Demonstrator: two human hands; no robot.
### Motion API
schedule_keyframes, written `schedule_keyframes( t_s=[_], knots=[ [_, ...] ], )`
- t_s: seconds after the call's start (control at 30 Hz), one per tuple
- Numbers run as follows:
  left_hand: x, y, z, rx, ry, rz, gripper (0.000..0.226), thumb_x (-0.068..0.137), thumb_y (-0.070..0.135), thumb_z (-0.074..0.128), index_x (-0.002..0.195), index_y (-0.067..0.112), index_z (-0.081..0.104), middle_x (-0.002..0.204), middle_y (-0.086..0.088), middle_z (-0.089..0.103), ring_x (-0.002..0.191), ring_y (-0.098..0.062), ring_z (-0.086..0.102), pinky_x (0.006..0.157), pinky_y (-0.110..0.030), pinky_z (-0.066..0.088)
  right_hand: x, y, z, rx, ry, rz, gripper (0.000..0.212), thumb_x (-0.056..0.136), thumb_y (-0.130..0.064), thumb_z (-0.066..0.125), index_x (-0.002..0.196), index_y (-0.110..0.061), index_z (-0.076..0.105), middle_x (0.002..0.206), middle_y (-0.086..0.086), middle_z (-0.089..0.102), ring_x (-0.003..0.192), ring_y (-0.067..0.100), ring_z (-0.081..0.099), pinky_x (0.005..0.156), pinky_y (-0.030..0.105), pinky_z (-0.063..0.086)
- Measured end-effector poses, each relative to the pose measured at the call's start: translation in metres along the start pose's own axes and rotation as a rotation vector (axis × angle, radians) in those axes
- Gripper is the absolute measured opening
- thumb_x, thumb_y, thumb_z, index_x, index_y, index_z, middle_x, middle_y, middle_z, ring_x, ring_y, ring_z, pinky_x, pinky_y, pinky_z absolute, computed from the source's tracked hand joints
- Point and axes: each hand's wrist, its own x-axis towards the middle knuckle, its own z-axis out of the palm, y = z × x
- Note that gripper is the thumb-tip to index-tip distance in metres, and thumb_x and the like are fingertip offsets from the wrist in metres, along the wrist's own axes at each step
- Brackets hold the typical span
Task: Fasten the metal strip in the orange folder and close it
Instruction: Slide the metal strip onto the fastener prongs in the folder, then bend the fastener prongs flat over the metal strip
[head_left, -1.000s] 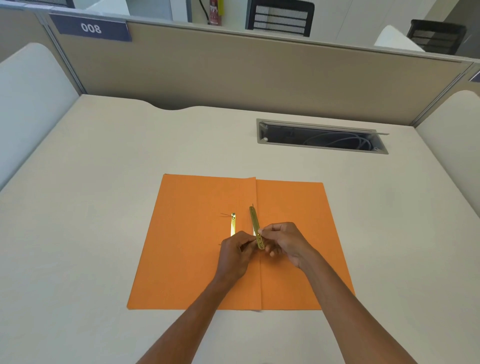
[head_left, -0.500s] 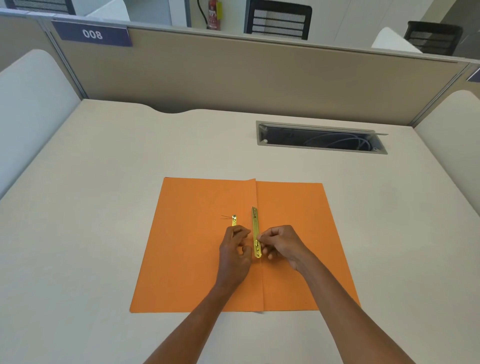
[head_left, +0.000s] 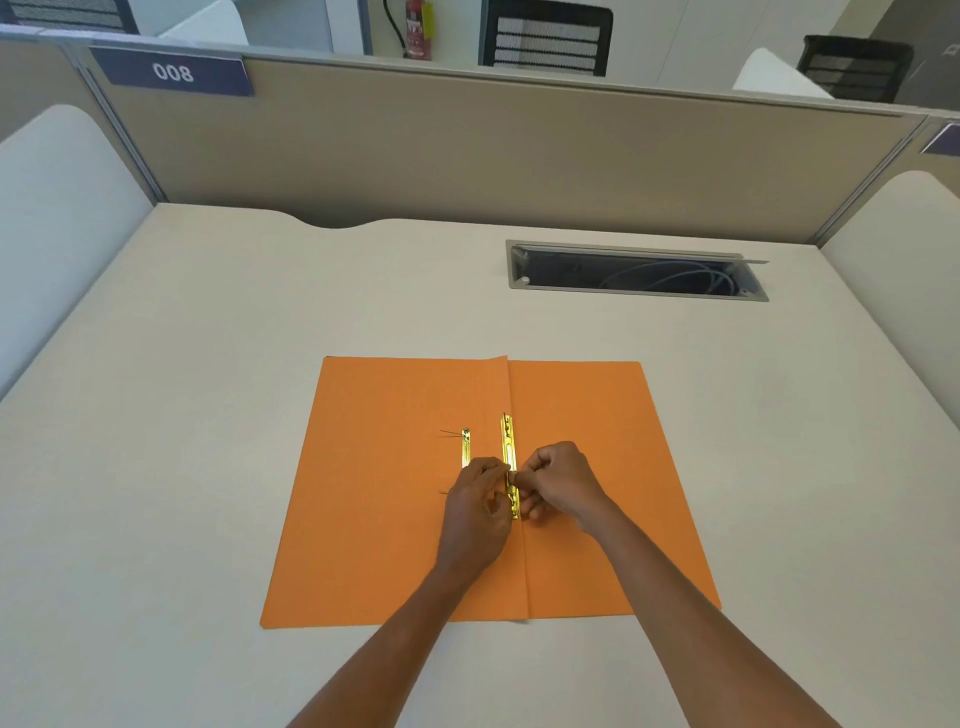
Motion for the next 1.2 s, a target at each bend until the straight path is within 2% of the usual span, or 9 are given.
schedule_keyframes(
  t_s=[0.23,0.3,0.4,0.47,0.57,0.83,1.03,1.13,1.2],
  knots=[
    [0.009,-0.003,-0.003,0.044,-0.038,-0.013,0.031,0.08,-0.01,0.052,0.102,0.001,0.071,0.108,-0.009,0.068,0.097,-0.024,0.064,0.083,-0.038,0.053,0.003,-0.004,0.001,-0.082,0.0,0.027,0.017,0.08,-0.002,0.074,0.073,-0.001,0.059,0.056,0.017,0.063,0.04,0.028,0.062,0.038,0.028,0.048],
    [0.019,-0.006,-0.009,0.118,-0.12,0.029,0.031,0.081,-0.009,0.052,0.102,0.002,0.07,0.109,-0.009,0.067,0.099,-0.026,0.062,0.085,-0.033,0.05,0.005,-0.006,-0.001,-0.131,-0.001,0.032,0.023,0.079,-0.003,0.076,0.07,-0.004,0.055,0.053,0.015,0.061,0.037,0.028,0.06,0.036,0.027,0.045],
    [0.037,-0.01,-0.021,0.292,-0.275,0.142,0.033,0.085,0.0,0.057,0.116,0.007,0.067,0.127,-0.006,0.062,0.119,-0.025,0.051,0.1,-0.025,0.036,0.008,-0.009,-0.004,-0.213,0.003,0.044,0.028,0.076,-0.007,0.079,0.063,-0.006,0.055,0.046,0.011,0.06,0.035,0.028,0.061,0.035,0.027,0.044],
    [0.05,-0.012,-0.028,0.387,-0.398,0.233,0.034,0.086,0.009,0.061,0.12,0.011,0.065,0.136,-0.004,0.057,0.126,-0.024,0.046,0.108,-0.032,0.034,0.009,-0.011,-0.005,-0.26,-0.009,0.057,0.028,0.075,-0.012,0.081,0.062,-0.007,0.057,0.047,0.012,0.063,0.039,0.029,0.063,0.037,0.028,0.047],
    [0.059,-0.011,-0.035,0.483,-0.536,0.283,0.034,0.087,0.024,0.065,0.12,0.017,0.065,0.141,0.001,0.053,0.131,-0.02,0.044,0.107,-0.039,0.037,0.01,-0.012,-0.006,-0.285,-0.029,0.077,0.028,0.075,-0.015,0.081,0.063,-0.008,0.057,0.047,0.011,0.064,0.041,0.03,0.063,0.038,0.029,0.049],
    [0.057,0.0,-0.033,0.597,-0.593,0.217,0.045,0.085,0.032,0.068,0.128,0.019,0.06,0.148,0.006,0.043,0.137,-0.015,0.038,0.107,-0.035,0.038,0.006,-0.015,-0.007,-0.278,-0.056,0.083,0.026,0.077,-0.015,0.079,0.074,-0.006,0.055,0.049,0.011,0.064,0.04,0.028,0.064,0.036,0.026,0.047],
    [0.058,0.004,-0.034,0.617,-0.608,0.211,0.042,0.087,0.03,0.066,0.127,0.019,0.06,0.149,0.006,0.042,0.137,-0.016,0.037,0.103,-0.035,0.039,-0.007,-0.02,-0.006,-0.198,-0.168,0.101,0.011,0.088,-0.004,0.066,0.089,-0.001,0.056,0.067,0.021,0.068,0.052,0.031,0.066,0.044,0.029,0.049],
    [0.057,0.004,-0.035,0.61,-0.61,0.214,0.041,0.087,0.029,0.066,0.126,0.018,0.061,0.148,0.006,0.043,0.136,-0.016,0.038,0.102,-0.035,0.04,-0.019,-0.019,-0.008,-0.159,-0.17,0.084,0.015,0.085,-0.006,0.07,0.092,0.004,0.061,0.074,0.025,0.072,0.052,0.03,0.069,0.047,0.03,0.052],
    [0.056,0.004,-0.035,0.615,-0.609,0.208,0.04,0.087,0.028,0.067,0.125,0.019,0.061,0.148,0.007,0.043,0.135,-0.017,0.039,0.101,-0.035,0.04,-0.027,-0.018,-0.008,-0.156,-0.169,0.056,0.01,0.082,-0.001,0.069,0.089,0.005,0.064,0.076,0.026,0.074,0.058,0.034,0.072,0.049,0.031,0.054]
  ],
)
